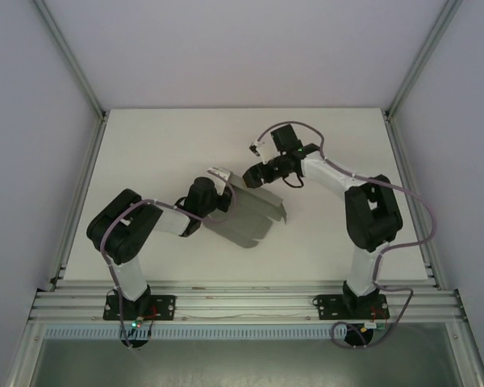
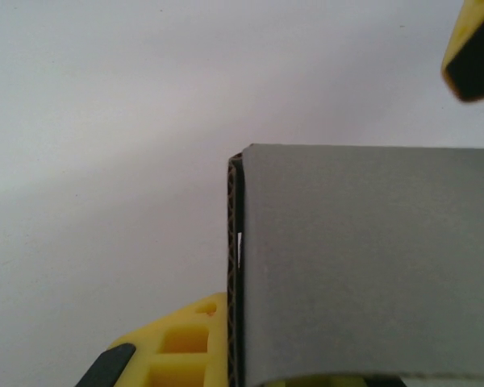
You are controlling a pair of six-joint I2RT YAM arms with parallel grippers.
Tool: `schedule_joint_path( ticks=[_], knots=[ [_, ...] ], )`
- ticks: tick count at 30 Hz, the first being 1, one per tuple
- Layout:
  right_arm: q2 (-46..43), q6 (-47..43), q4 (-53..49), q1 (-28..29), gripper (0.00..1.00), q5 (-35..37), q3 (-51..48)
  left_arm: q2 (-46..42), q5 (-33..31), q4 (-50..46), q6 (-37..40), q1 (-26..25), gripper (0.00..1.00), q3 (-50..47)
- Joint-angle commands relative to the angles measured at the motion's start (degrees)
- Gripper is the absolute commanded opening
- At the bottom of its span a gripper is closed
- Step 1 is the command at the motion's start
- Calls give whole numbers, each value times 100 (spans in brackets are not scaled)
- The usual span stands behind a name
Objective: Assemble paper box
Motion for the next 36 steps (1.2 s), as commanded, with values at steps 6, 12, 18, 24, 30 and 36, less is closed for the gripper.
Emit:
schedule_joint_path(
  ticks=[6,12,18,24,30,36],
  knots=[
    [303,-324,-564,28,65,-164,201,273,179,-77,4,-52,0,69],
    [514,-394,-792,0,64,86,239,212,93,30,-102,-56,1,89],
    [677,-667,-1231,-60,64,-94,547,212,195,63,-140,22,25,282],
    [774,-806,-1498,-86,63,-212,783,303,422,-46,-316,182,27,479],
    [743,-818,-1612,-117,63,-313,892,532,-125,-494,-218,194,0,869],
    [47,118,-728,-269,73,53,513,366,-877,-556,-484,186,0,702]
  ],
)
